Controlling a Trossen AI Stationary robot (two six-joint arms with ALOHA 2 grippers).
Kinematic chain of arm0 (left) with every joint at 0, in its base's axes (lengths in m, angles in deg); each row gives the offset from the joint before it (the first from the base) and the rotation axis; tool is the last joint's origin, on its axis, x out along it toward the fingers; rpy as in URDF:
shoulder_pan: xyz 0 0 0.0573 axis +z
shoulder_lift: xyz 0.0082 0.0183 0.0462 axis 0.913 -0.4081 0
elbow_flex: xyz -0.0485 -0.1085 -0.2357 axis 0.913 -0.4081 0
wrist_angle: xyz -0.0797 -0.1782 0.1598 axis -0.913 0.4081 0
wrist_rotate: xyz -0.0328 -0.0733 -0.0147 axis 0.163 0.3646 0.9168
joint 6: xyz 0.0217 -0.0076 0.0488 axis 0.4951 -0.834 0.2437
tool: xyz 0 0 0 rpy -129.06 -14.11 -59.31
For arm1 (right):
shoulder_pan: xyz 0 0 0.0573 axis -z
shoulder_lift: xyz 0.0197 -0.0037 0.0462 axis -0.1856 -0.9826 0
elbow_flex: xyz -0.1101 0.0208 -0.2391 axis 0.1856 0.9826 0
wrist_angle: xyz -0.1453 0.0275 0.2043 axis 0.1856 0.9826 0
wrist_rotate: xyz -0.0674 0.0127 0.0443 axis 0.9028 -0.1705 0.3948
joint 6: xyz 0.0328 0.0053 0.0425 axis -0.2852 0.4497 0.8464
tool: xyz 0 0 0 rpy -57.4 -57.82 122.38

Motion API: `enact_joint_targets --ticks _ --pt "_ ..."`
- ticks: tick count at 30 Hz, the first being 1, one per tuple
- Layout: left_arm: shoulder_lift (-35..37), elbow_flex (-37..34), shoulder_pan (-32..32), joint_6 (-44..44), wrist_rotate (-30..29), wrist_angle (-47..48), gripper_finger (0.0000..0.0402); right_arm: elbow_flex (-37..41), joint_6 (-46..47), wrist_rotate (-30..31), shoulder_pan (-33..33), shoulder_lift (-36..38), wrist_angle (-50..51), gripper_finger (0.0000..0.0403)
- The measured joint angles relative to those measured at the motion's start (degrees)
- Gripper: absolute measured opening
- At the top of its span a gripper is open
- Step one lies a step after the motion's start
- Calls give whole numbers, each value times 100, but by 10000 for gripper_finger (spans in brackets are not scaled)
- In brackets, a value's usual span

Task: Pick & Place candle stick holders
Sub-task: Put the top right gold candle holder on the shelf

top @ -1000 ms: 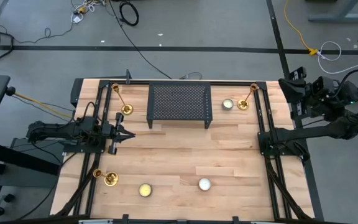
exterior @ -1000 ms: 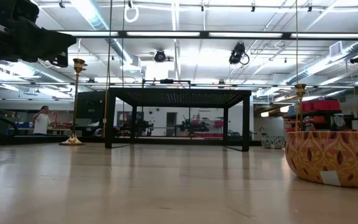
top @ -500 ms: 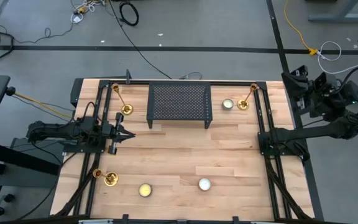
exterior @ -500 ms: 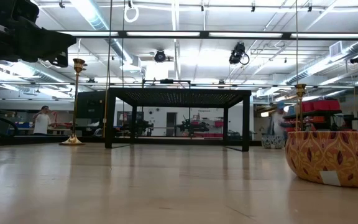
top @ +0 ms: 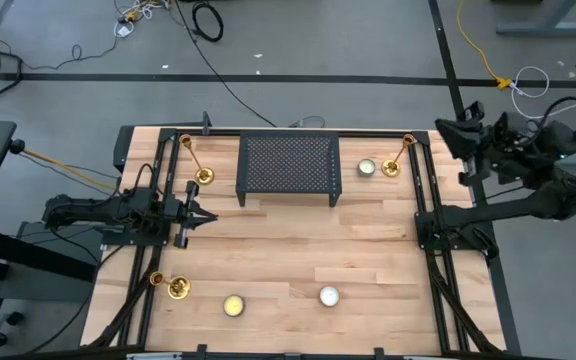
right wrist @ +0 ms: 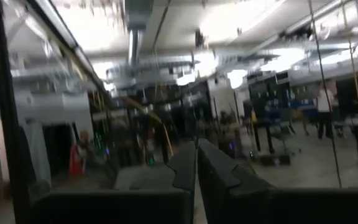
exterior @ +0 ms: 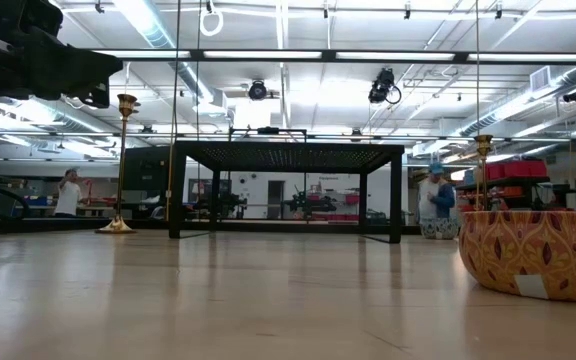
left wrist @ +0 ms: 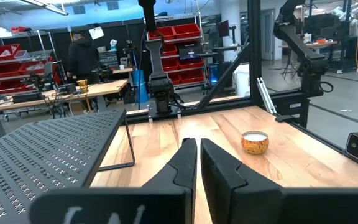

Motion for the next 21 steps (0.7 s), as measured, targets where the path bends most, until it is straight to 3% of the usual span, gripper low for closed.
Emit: enact_joint_targets --ticks 9,21 --pt "0 0 0 0 -1 0 25 -675 -165 2 -1 -556 1291 20" --pt "1 0 1 2 1 0 25 -784 -256 2 -1 -646 2791 20"
